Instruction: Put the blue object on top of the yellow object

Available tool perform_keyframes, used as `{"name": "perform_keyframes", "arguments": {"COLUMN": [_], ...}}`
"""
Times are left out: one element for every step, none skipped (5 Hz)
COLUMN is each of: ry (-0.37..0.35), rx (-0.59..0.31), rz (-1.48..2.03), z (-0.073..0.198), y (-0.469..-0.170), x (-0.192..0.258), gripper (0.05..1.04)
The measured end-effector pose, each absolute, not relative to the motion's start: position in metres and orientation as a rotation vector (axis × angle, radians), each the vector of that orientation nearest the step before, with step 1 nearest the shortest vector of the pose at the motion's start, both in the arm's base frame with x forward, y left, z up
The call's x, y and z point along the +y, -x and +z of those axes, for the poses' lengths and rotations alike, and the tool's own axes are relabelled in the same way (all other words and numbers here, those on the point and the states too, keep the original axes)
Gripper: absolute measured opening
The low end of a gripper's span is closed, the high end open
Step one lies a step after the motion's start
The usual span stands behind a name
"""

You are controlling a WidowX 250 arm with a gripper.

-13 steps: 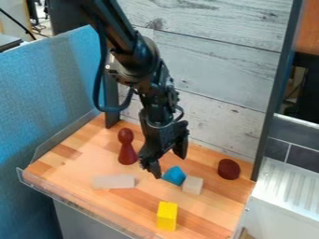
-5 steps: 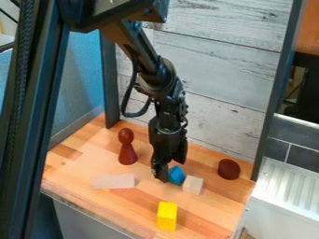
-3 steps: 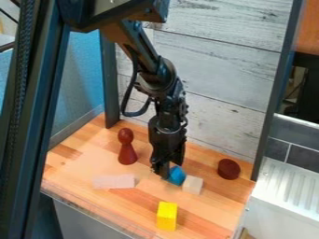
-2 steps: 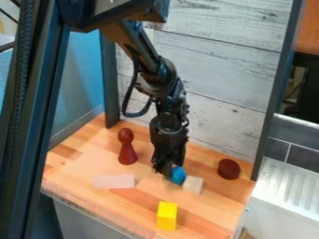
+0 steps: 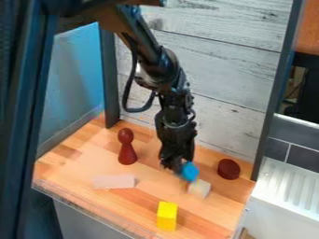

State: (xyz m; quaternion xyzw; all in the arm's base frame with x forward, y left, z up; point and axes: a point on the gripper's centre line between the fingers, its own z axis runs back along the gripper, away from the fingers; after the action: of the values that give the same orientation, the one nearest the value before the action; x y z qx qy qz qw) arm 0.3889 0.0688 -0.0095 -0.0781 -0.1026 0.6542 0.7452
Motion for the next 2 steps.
{"name": "perform_keyframes", "arguments": {"ry": [0.202,0.220], "rx": [-0.232,-0.246], "rz": [1.418,1.388], "z": [0.002,0.011], "y": [-0.389,-0.385], "x": [0.060,0.048], "gripper": [0.503,0.503]}}
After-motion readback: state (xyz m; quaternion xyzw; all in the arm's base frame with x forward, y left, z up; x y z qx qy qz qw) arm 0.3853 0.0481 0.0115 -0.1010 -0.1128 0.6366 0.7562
